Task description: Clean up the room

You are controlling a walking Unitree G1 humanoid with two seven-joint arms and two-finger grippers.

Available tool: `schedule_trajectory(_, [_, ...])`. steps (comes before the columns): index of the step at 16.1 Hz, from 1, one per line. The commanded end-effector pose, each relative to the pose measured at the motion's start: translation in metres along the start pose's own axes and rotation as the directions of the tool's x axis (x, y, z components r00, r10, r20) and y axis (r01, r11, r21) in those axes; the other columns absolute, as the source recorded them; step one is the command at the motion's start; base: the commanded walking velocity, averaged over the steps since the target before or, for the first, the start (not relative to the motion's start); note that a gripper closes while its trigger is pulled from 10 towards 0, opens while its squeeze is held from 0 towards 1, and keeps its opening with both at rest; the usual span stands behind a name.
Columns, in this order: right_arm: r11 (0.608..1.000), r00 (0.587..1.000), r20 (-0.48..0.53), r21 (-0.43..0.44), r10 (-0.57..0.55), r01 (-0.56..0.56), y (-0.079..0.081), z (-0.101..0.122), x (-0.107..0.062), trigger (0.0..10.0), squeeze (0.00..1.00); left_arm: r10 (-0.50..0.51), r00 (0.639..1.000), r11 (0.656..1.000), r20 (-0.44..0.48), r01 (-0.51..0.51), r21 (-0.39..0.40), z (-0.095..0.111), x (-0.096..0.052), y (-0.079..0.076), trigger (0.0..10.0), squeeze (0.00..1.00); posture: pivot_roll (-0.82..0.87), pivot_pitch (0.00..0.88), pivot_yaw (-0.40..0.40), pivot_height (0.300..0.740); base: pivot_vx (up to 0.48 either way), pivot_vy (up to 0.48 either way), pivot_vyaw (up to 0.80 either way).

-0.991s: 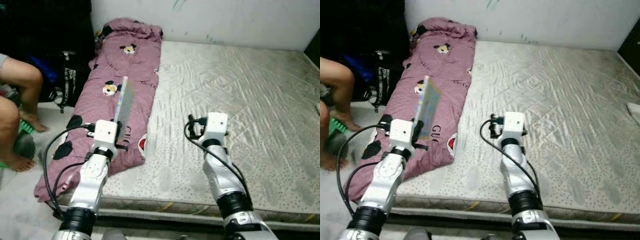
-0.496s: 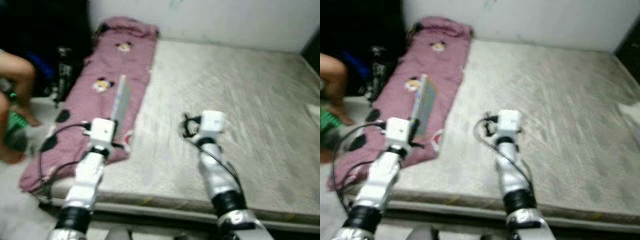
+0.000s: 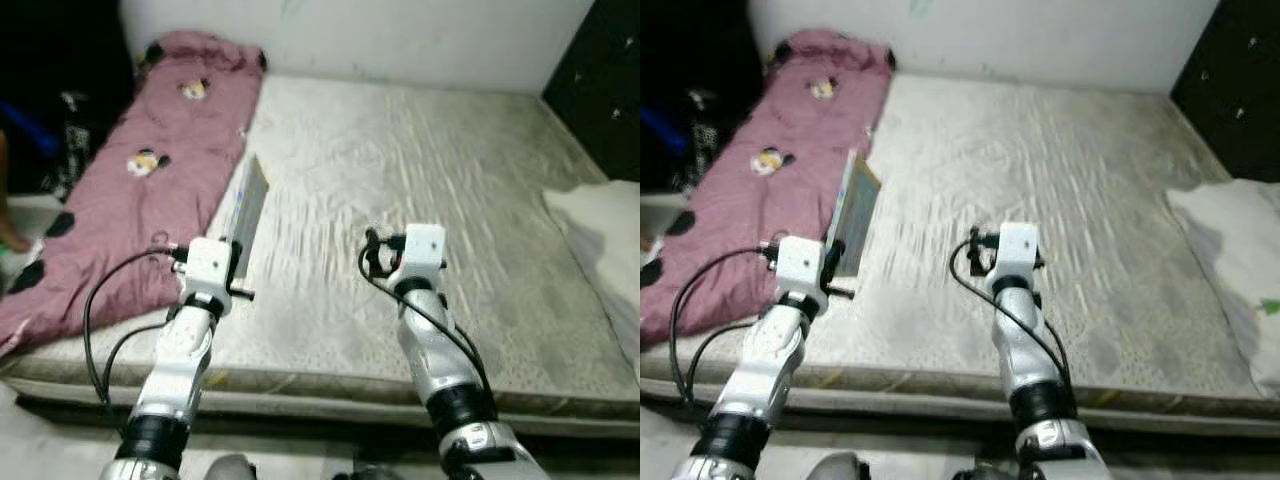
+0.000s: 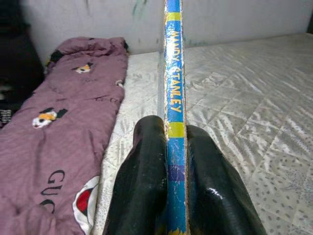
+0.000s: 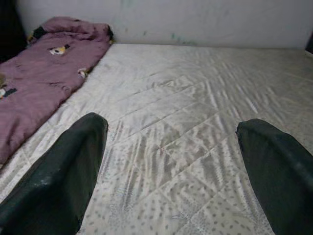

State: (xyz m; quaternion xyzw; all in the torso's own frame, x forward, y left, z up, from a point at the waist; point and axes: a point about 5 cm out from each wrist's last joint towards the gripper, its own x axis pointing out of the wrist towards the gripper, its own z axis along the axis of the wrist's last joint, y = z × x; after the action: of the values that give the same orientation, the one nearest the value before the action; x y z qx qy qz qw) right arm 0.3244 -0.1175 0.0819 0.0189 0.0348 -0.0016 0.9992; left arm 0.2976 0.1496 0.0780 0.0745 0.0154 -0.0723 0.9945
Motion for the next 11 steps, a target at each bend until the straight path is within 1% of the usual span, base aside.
schedule_trajectory(1, [1.000, 1.000, 0.002, -0.003, -0.005, 0.005, -0.0014, 0.0017, 0.0014, 10.0, 0.00, 0.015, 0.999, 1.000, 0.045, -0.016, 0.005, 0.0093, 0.0033, 0.0027, 10.0, 0.00, 0.11, 0.000, -0.032, 0.740, 0.000, 0.000, 0.00])
schedule_trajectory(5, [1.000, 1.000, -0.003, -0.003, -0.005, 0.005, -0.0016, 0.0003, 0.0026, 10.0, 0.00, 0.002, 0.999, 1.000, 0.041, -0.002, 0.011, 0.0085, 0.0054, 0.0001, 10.0, 0.00, 0.11, 0.000, -0.017, 0.740, 0.000, 0.000, 0.00])
schedule_trajectory(7, [1.000, 1.000, -0.005, -0.013, 0.008, -0.009, -0.0002, 0.0002, 0.0031, 10.0, 0.00, 0.000, 0.999, 1.000, 0.039, 0.000, 0.011, 0.0085, 0.0065, -0.0016, 10.0, 0.00, 0.11, 0.000, -0.021, 0.740, 0.000, 0.000, 0.00])
schedule_trajectory(9, [0.998, 0.999, -0.018, -0.037, 0.049, -0.049, 0.0029, -0.0012, 0.0038, 10.0, 0.00, 0.020, 0.999, 1.000, 0.038, -0.020, -0.001, 0.0075, 0.0040, -0.0029, 10.0, 0.00, 0.13, 0.000, -0.057, 0.740, 0.000, 0.000, 0.00])
schedule_trajectory(11, [0.996, 0.997, -0.027, -0.041, 0.073, -0.074, 0.0062, -0.0017, 0.0056, 10.0, 0.00, 0.056, 0.998, 0.998, 0.037, -0.056, -0.016, 0.0054, 0.0003, 0.0003, 10.0, 0.00, 0.14, 0.000, -0.083, 0.740, 0.000, 0.000, 0.00])
